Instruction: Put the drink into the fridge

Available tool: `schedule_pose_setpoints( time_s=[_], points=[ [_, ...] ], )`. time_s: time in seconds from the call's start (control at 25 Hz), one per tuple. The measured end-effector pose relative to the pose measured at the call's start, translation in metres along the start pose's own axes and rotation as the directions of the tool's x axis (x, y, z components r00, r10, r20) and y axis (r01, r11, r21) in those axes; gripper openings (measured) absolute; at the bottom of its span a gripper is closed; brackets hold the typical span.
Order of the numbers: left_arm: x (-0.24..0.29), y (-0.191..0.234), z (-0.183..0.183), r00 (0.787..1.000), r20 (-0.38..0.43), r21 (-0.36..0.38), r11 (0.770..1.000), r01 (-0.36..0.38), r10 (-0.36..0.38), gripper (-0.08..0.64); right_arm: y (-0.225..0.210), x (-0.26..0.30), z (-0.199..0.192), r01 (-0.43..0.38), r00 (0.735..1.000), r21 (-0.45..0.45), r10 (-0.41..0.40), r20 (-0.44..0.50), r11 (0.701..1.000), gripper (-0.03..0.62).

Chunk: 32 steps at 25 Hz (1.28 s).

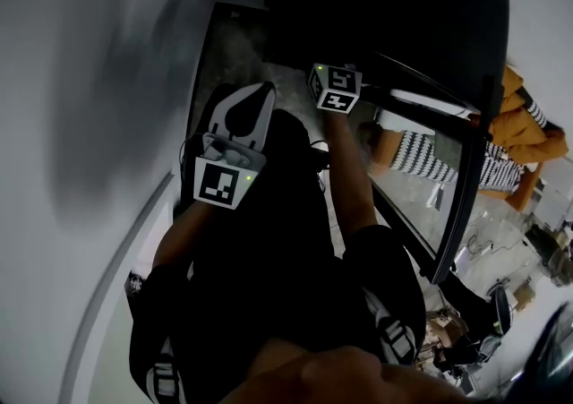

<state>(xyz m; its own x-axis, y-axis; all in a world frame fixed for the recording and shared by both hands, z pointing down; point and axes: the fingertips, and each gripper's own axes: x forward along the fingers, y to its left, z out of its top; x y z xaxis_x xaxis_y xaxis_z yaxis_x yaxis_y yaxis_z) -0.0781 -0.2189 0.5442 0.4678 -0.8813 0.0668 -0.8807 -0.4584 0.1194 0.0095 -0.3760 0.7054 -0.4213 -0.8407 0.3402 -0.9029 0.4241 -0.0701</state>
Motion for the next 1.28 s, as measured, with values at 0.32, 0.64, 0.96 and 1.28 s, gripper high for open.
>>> schedule_pose_setpoints(
  time_s=[0.32, 0.64, 0.96, 1.28],
  points=[
    [0.004, 0.009, -0.016, 1.000, 0.002, -0.015, 1.000, -0.007, 0.007, 0.005, 0.001, 0.010, -0.020, -0.003, 1.000, -0.006, 0.003, -0.016, 1.000, 0.126],
    [0.006, 0.011, -0.027, 1.000, 0.008, -0.019, 1.000, -0.006, 0.006, 0.005, 0.003, 0.014, -0.031, -0.011, 1.000, -0.010, 0.011, -0.017, 1.000, 0.124],
    [0.006, 0.014, -0.034, 1.000, 0.013, -0.030, 0.999, -0.015, 0.015, 0.005, 0.004, 0.018, -0.037, -0.015, 1.000, -0.019, 0.015, -0.018, 1.000, 0.126],
    [0.005, 0.020, -0.035, 1.000, 0.011, -0.045, 0.999, -0.023, 0.023, 0.005, 0.007, 0.019, -0.038, -0.020, 1.000, -0.034, 0.020, -0.022, 0.999, 0.126]
  ],
)
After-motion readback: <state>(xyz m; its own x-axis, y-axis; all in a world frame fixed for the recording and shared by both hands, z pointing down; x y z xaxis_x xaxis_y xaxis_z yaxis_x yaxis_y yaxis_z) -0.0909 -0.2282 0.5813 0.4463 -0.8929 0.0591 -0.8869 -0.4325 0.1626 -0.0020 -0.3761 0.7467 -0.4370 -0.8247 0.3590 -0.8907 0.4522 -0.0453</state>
